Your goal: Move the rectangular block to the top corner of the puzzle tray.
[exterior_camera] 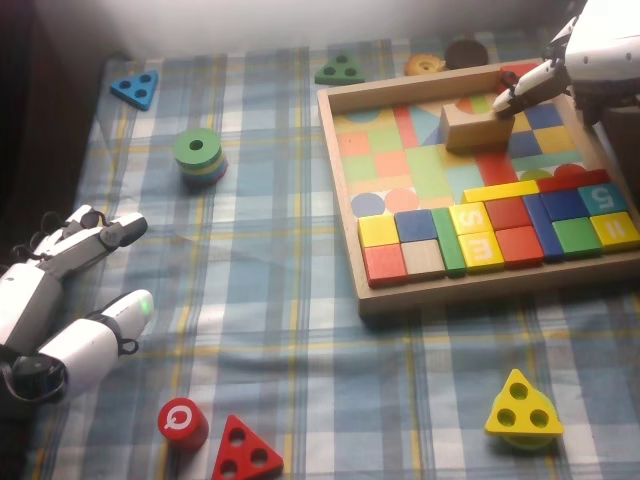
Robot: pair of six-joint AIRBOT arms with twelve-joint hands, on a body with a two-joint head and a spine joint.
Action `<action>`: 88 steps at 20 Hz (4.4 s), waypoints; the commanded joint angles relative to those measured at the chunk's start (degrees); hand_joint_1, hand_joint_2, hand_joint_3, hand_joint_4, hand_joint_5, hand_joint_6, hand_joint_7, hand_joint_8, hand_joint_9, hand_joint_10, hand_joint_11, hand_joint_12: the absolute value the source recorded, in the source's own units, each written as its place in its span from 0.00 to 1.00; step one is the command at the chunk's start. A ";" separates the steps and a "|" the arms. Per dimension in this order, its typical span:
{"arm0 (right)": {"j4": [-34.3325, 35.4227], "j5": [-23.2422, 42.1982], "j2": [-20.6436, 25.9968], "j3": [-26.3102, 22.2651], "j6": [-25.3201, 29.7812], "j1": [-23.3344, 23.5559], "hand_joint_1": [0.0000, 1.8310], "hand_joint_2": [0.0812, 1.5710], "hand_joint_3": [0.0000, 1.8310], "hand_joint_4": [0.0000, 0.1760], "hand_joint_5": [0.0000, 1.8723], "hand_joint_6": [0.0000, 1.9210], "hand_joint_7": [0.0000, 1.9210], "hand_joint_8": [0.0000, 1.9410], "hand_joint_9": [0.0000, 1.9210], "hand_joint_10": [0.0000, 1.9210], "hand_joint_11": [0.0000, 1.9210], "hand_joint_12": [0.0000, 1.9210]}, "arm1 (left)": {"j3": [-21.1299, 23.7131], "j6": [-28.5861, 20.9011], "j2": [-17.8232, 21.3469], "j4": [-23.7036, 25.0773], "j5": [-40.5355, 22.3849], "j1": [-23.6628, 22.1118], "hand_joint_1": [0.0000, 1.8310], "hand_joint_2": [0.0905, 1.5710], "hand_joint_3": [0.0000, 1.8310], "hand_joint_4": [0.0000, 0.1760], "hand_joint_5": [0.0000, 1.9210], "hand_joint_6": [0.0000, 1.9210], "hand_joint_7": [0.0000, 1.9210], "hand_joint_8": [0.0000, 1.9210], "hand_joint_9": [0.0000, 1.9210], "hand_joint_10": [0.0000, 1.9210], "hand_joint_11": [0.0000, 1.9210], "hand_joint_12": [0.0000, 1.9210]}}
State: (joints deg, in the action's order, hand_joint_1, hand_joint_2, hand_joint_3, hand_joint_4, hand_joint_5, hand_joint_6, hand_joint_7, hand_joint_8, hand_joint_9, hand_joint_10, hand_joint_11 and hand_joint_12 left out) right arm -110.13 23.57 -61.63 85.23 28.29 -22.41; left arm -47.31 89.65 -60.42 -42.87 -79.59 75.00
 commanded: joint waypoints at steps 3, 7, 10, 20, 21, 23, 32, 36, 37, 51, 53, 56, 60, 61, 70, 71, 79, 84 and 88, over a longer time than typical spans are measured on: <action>0.23 -0.86 0.24 0.23 -0.43 0.06 0.84 0.75 0.01 0.35 0.25 0.00 0.69 1.00 0.78 1.00 0.82 1.00 | -0.10 -0.55 0.31 2.28 -6.55 -0.27 0.39 0.85 0.00 0.59 0.23 0.00 0.03 0.00 0.03 0.00 0.00 0.00; 0.20 -0.92 0.61 0.35 -0.43 -0.02 0.84 0.75 0.00 0.04 0.25 0.00 0.69 1.00 0.77 1.00 0.81 1.00 | -0.09 -0.55 0.33 2.28 -6.47 -0.27 0.39 0.85 0.00 0.53 0.23 0.00 0.03 0.00 0.03 0.00 0.00 0.00; 0.19 -1.22 1.08 0.48 -0.42 -0.50 0.85 0.74 0.00 0.00 0.25 0.00 0.69 1.00 0.79 1.00 0.82 1.00 | -0.10 -0.55 0.33 2.28 -6.32 -0.27 0.38 0.86 0.00 0.60 0.23 0.00 0.03 0.00 0.03 0.00 0.00 0.00; 0.17 -1.97 1.85 0.64 -0.42 -1.20 0.87 0.74 0.00 0.00 0.28 0.00 0.73 1.00 0.82 1.00 0.86 1.00 | -0.09 -0.56 0.34 2.28 -6.20 -0.27 0.39 0.86 0.00 0.55 0.24 0.00 0.04 0.00 0.04 0.00 0.00 0.00; 0.17 -2.00 1.92 0.64 -0.42 -1.25 0.85 0.75 0.00 0.00 0.28 0.00 0.73 1.00 0.82 1.00 0.85 1.00 | -0.09 -0.56 0.34 2.28 -6.17 -0.27 0.40 0.85 0.00 0.53 0.24 0.00 0.04 0.00 0.04 0.00 0.00 0.00; 0.16 -2.20 2.10 0.65 -0.42 -1.39 0.85 0.75 0.00 0.00 0.28 0.00 0.72 1.00 0.80 1.00 0.84 1.00 | -0.10 -0.56 0.34 2.29 -6.14 -0.27 0.38 0.86 0.00 0.58 0.24 0.00 0.04 0.00 0.03 0.00 0.00 0.00; 0.18 -2.60 2.57 0.66 -0.41 -1.54 0.86 0.74 0.00 0.00 0.27 0.00 0.73 1.00 0.83 1.00 0.87 1.00 | -0.11 -0.56 0.37 2.29 -6.13 -0.27 0.37 0.86 0.00 0.64 0.24 0.00 0.04 0.00 0.03 0.00 0.00 0.00; 0.19 -2.99 2.56 1.55 0.25 -2.25 0.88 0.73 0.00 0.00 0.27 0.00 0.74 1.00 0.85 1.00 0.90 1.00 | -0.13 -0.56 0.37 2.29 -6.09 -0.27 0.36 0.86 0.00 0.55 0.24 0.00 0.04 0.00 0.03 0.00 0.00 0.00; 0.19 -2.99 2.56 1.82 0.59 -2.38 0.90 0.72 0.00 0.00 0.27 0.00 0.75 1.00 0.86 1.00 0.90 1.00 | -0.13 -0.56 0.37 2.29 -6.07 -0.27 0.36 0.86 0.00 0.58 0.24 0.00 0.04 0.00 0.03 0.00 0.00 0.00; 1.65 -3.94 -0.44 6.13 0.71 -2.78 0.96 0.71 0.00 0.00 0.25 0.00 0.75 1.00 0.87 1.00 0.91 1.00 | -0.07 -0.61 0.35 2.29 -6.15 -0.28 0.39 0.86 0.00 0.57 0.24 0.00 0.04 0.00 0.03 0.00 0.00 0.00; 1.81 -4.05 -1.15 7.06 0.71 -2.78 0.78 0.76 0.02 0.00 0.23 0.00 0.42 0.82 0.83 1.00 0.89 1.00 | -0.03 -0.65 0.34 2.29 -6.17 -0.28 0.38 0.85 0.00 0.55 0.24 0.00 0.04 0.00 0.04 0.00 0.00 0.00; 1.83 -4.32 -1.69 7.89 0.71 -2.78 0.88 0.74 0.02 0.00 0.25 0.00 0.53 0.95 0.80 1.00 0.87 1.00 | -0.01 -0.68 0.35 2.29 -6.23 -0.27 0.39 0.85 0.00 0.60 0.23 0.00 0.04 0.00 0.03 0.00 0.00 0.00; 2.22 -4.64 -1.99 8.36 0.71 -2.78 0.92 0.69 0.06 0.00 0.25 0.00 0.69 1.00 0.80 1.00 0.86 1.00 | 0.02 -0.71 0.32 2.29 -6.24 -0.27 0.36 0.86 0.00 0.58 0.23 0.00 0.03 0.00 0.03 0.00 0.00 0.00; 2.46 -4.65 -1.97 8.36 0.71 -2.78 0.92 0.70 0.03 0.00 0.24 0.00 0.68 1.00 0.80 1.00 0.85 1.00 | 0.02 -0.71 0.33 2.29 -6.27 -0.27 0.37 0.86 0.00 0.48 0.24 0.00 0.04 0.00 0.03 0.00 0.00 0.00; 3.26 -5.15 -1.31 8.34 0.71 -2.78 0.92 0.72 0.01 0.00 0.23 0.00 0.61 1.00 0.74 1.00 0.81 1.00 | 0.04 -0.71 0.33 2.28 -6.27 -0.26 0.38 0.86 0.00 0.54 0.24 0.00 0.04 0.00 0.04 0.00 0.00 0.00; 3.26 -5.40 -1.27 8.36 0.71 -2.78 0.93 0.71 0.00 0.00 0.24 0.00 0.61 1.00 0.73 1.00 0.80 1.00 | 0.06 -0.71 0.35 2.28 -6.26 -0.26 0.36 0.86 0.00 0.53 0.24 0.00 0.04 0.00 0.03 0.00 0.00 0.00; 3.96 -5.84 -1.35 7.83 0.70 -2.77 0.92 0.72 0.00 0.00 0.23 0.00 0.62 1.00 0.74 1.00 0.80 1.00 | 0.09 -0.71 0.34 2.27 -6.34 -0.19 0.38 0.86 0.00 0.51 0.24 0.00 0.04 0.00 0.04 0.00 0.00 0.00; 4.02 -6.70 -1.34 6.73 0.69 -2.77 0.97 0.72 0.00 0.00 0.22 0.00 0.66 1.00 0.80 1.00 0.84 1.00 | 0.11 -0.74 0.30 2.24 -6.35 -0.15 0.38 0.86 0.00 0.57 0.24 0.00 0.04 0.00 0.04 0.00 0.00 0.00; 5.75 -6.96 -0.56 6.01 0.69 -2.36 0.99 0.72 0.00 0.00 0.20 0.00 0.68 1.00 0.81 1.00 0.86 1.00 | 0.09 -0.76 0.30 2.24 -6.36 -0.12 0.37 0.86 0.00 0.51 0.24 0.00 0.04 0.00 0.04 0.00 0.00 0.00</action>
State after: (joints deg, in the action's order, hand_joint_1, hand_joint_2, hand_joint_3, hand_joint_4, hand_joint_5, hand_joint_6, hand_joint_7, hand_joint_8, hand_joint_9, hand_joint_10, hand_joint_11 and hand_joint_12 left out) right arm -104.57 18.17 -62.24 91.24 29.69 -24.99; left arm -47.13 89.45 -60.42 -42.76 -79.24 75.00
